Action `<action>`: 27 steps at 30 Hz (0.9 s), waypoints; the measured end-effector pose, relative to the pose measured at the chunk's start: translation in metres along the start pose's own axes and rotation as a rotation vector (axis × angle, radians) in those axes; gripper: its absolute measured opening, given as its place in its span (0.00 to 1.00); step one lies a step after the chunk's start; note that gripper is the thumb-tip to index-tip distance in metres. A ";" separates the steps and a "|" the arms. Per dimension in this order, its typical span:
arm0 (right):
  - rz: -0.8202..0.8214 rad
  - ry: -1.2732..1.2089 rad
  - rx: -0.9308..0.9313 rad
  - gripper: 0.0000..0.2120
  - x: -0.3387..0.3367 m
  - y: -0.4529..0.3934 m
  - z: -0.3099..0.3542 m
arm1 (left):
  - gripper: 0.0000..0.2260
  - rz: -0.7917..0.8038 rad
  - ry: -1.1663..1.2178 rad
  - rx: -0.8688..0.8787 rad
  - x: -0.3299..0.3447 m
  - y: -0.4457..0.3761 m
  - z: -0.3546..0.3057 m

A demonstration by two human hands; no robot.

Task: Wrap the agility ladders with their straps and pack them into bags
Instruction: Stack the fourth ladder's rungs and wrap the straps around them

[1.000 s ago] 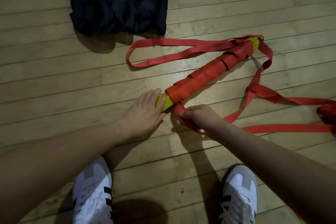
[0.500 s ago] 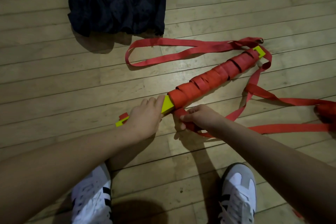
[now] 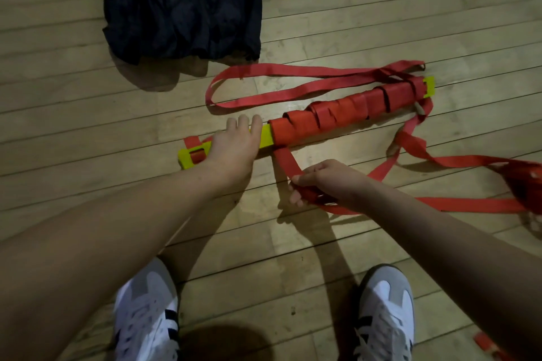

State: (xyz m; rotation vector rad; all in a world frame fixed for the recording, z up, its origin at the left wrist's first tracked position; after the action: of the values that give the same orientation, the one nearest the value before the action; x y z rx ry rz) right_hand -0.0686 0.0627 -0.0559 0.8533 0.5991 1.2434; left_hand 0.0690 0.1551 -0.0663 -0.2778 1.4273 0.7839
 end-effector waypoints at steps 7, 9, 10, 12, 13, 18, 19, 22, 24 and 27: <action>-0.038 -0.052 0.028 0.12 0.002 -0.003 -0.008 | 0.24 -0.105 -0.170 0.079 0.009 0.004 0.004; -0.061 -0.047 0.017 0.12 0.002 -0.004 -0.011 | 0.26 -0.120 -0.149 0.115 0.019 0.010 0.004; -0.074 -0.047 0.014 0.12 0.002 -0.004 -0.013 | 0.27 -0.131 -0.138 0.134 0.020 0.014 0.002; -0.097 -0.051 0.007 0.12 0.003 -0.004 -0.015 | 0.29 -0.150 -0.094 0.172 0.021 0.022 0.000; -0.110 -0.046 0.002 0.12 0.002 -0.003 -0.016 | 0.27 -0.134 -0.050 0.191 0.024 0.026 -0.002; -0.149 -0.066 -0.016 0.09 0.004 -0.003 -0.017 | 0.20 -0.029 -0.022 0.281 0.028 0.049 -0.015; -0.151 -0.091 -0.025 0.08 0.005 -0.003 -0.017 | 0.21 -0.019 -0.006 0.292 0.026 0.050 -0.016; -0.155 -0.113 -0.041 0.08 0.008 -0.004 -0.020 | 0.29 -0.046 0.103 0.243 0.014 0.049 -0.019; -0.149 -0.095 -0.048 0.10 0.009 -0.004 -0.022 | 0.33 -0.007 0.194 0.143 0.018 0.047 -0.015; -0.142 -0.094 -0.043 0.09 0.008 -0.004 -0.023 | 0.26 0.030 0.101 0.124 0.019 0.047 -0.015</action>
State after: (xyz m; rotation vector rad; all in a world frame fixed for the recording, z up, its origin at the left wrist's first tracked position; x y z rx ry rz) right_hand -0.0829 0.0753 -0.0713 0.8145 0.5461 1.0783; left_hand 0.0272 0.1861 -0.0739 -0.2034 1.5713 0.7105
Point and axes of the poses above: each hand's wrist, its own y-axis away from the middle knuckle, its own x-axis out of the palm, z = x × y, the point moved 6 cm from there along -y, towards the middle knuckle, and after that the axes turned 7 degrees about -y, right-handed, at the moved point
